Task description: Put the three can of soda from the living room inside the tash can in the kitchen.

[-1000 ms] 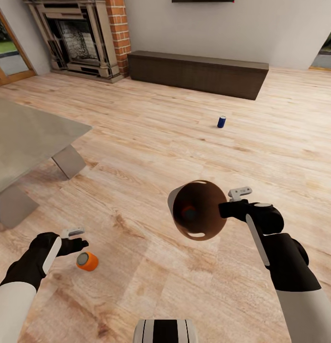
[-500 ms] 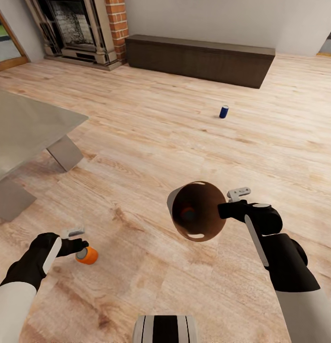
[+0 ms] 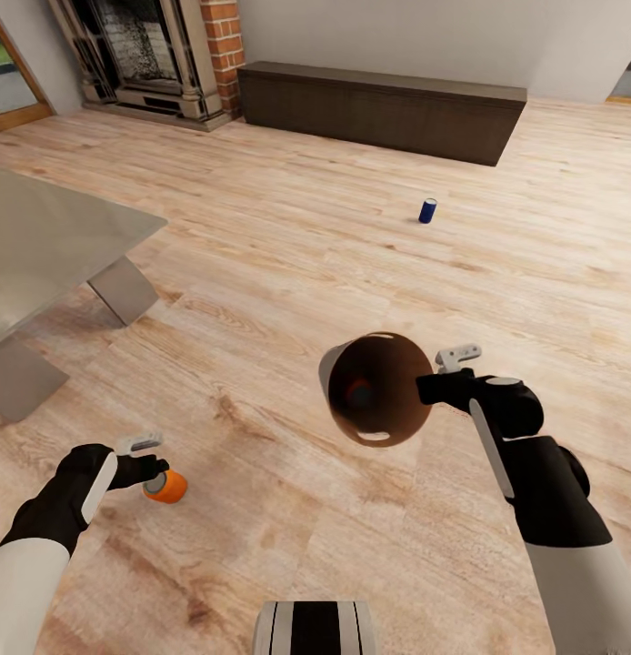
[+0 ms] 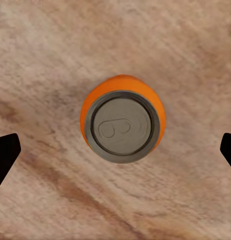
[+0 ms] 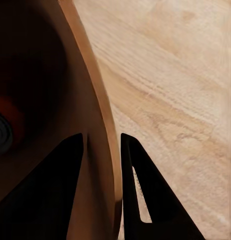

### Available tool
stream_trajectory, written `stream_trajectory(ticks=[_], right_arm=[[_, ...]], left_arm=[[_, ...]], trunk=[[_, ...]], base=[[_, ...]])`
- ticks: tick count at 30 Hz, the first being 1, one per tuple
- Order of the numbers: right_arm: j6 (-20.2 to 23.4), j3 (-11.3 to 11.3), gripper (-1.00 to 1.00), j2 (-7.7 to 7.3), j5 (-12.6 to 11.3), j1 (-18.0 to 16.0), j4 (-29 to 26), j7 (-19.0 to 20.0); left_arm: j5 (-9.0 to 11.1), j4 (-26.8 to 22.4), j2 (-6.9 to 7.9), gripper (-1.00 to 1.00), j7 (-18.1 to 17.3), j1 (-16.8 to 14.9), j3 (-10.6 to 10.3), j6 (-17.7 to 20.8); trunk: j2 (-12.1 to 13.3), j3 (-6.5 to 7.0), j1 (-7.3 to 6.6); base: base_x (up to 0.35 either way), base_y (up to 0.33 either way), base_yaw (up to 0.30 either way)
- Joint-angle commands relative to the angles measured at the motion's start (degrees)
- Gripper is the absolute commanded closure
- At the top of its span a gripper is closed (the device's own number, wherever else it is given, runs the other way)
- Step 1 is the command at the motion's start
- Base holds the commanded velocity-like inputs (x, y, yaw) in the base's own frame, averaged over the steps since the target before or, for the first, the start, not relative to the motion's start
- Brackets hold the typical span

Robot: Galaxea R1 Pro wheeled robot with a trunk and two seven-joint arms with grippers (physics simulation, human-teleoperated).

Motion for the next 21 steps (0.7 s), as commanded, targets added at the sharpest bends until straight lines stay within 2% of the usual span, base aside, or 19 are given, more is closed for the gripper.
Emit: stream_trajectory(ticks=[1, 9, 12, 16, 19, 21], right_arm=[[0.1, 0.0, 1.00, 0.00, -1.2, -0.2, 0.0, 0.0], [0.1, -0.4, 1.00, -0.04, -1.1, -2.4, -0.1, 0.0], [-1.0, -1.4, 1.00, 0.91, 0.7, -1.4, 1.3, 0.8], [-2.4, -2.7, 1.00, 0.91, 1.9, 0.0, 2.9, 0.8], [-3.6, -3.7, 1.00, 0.91, 4.2, 1.1, 2.9, 0.8], [-4.3, -4.0, 1.00, 0.91, 5.6, 1.8, 2.9, 0.8]], left_arm=[[0.0, 0.0, 0.00, -1.00, 0.0, 0.0, 0.0, 0.0], [0.0, 0.1, 0.01, -1.00, 0.0, 0.0, 0.0, 0.0], [0.5, -0.7, -0.97, -1.00, 0.2, 0.0, 0.2, -0.4], [0.5, -0.7, -2.26, -1.00, 0.2, 0.0, 0.2, -0.4], [0.5, -0.7, -3.16, -1.00, 0.2, 0.0, 0.2, -0.4], [0.5, -0.7, -3.16, -1.00, 0.2, 0.0, 0.2, -0.4]], trunk=[[0.0, 0.00, 0.00], [0.0, 0.00, 0.00], [0.0, 0.00, 0.00], [0.0, 0.00, 0.00], [0.0, 0.00, 0.00], [0.0, 0.00, 0.00]], base=[[0.000, 0.000, 0.000], [0.000, 0.000, 0.000], [0.000, 0.000, 0.000], [0.000, 0.000, 0.000], [0.000, 0.000, 0.000], [0.000, 0.000, 0.000]])
